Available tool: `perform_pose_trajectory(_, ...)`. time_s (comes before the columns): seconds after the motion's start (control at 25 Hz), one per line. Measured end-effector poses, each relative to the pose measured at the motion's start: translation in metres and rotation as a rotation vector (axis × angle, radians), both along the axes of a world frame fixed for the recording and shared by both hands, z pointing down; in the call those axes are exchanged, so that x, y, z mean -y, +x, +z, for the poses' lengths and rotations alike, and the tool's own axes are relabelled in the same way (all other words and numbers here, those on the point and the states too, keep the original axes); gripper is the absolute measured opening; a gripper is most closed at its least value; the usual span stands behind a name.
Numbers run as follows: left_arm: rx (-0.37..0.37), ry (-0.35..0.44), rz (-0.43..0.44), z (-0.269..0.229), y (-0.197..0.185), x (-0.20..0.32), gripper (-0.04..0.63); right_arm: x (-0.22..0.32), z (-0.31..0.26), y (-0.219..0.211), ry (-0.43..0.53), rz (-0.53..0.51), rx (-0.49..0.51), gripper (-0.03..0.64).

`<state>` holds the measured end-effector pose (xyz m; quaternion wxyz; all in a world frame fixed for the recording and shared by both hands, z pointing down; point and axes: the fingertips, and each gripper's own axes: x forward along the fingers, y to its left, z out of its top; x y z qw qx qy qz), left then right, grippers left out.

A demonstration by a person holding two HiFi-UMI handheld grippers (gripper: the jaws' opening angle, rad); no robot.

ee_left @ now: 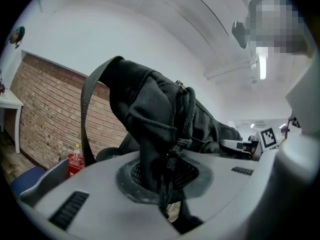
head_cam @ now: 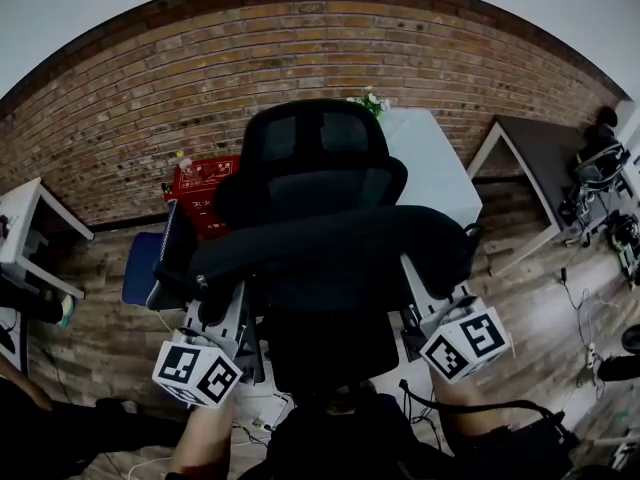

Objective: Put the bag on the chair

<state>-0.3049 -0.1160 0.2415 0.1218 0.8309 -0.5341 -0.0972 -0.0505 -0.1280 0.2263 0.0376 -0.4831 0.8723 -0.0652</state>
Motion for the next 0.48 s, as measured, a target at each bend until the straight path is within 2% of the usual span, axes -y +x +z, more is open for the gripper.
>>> perform_pose_trajectory(0.2,-0.006,-0.034,0.053,0.017,0.010,0.009,0.057,-0.003,0.015,0.010,-0.031,0.051,-0.017,0.074)
perform_pose_trajectory(0.48,0.006,-0.074,0.077,0.036,0.034,0.013,0.057,0.000,0.037,0.034,-0.070,0.068,-0.019,0.074)
